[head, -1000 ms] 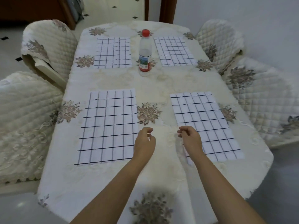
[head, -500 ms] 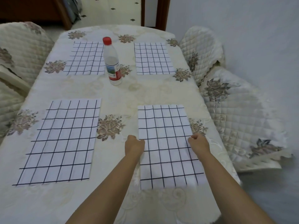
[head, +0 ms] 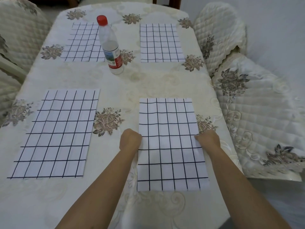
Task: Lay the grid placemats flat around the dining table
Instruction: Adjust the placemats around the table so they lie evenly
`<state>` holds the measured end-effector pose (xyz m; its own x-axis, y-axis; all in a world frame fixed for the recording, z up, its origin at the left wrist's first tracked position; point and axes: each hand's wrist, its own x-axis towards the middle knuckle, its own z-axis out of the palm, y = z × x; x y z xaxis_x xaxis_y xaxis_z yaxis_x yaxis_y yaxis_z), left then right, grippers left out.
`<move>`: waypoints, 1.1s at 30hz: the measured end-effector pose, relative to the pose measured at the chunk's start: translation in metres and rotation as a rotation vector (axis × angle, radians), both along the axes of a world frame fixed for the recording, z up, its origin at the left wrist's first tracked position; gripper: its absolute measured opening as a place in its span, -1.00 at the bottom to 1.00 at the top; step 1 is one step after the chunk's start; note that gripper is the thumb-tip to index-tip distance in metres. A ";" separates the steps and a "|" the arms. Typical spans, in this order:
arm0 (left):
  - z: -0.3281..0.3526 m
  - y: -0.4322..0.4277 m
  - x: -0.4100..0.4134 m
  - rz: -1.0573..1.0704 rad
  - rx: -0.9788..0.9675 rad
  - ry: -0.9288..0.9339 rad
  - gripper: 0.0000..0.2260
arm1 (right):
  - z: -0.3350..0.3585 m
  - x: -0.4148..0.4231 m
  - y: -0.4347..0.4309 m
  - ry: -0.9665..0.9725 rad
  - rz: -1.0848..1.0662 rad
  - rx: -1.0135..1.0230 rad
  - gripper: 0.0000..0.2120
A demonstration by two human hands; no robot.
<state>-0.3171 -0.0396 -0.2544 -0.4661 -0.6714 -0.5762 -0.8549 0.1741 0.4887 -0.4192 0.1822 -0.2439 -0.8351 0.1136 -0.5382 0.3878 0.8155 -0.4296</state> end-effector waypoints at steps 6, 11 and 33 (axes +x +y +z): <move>-0.001 -0.002 -0.005 -0.040 -0.048 0.022 -0.64 | -0.008 -0.011 0.003 0.011 0.000 0.017 -0.60; 0.001 -0.004 -0.012 -0.047 -0.060 0.061 -0.60 | -0.008 -0.020 0.003 0.035 0.008 0.005 -0.58; -0.004 -0.016 -0.028 -0.041 -0.056 0.108 -0.63 | -0.003 -0.034 -0.002 0.041 -0.108 -0.133 -0.59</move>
<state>-0.3454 -0.0551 -0.2584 -0.5513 -0.6801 -0.4832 -0.7892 0.2373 0.5665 -0.4528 0.1807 -0.2470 -0.8433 0.1336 -0.5206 0.4500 0.7051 -0.5480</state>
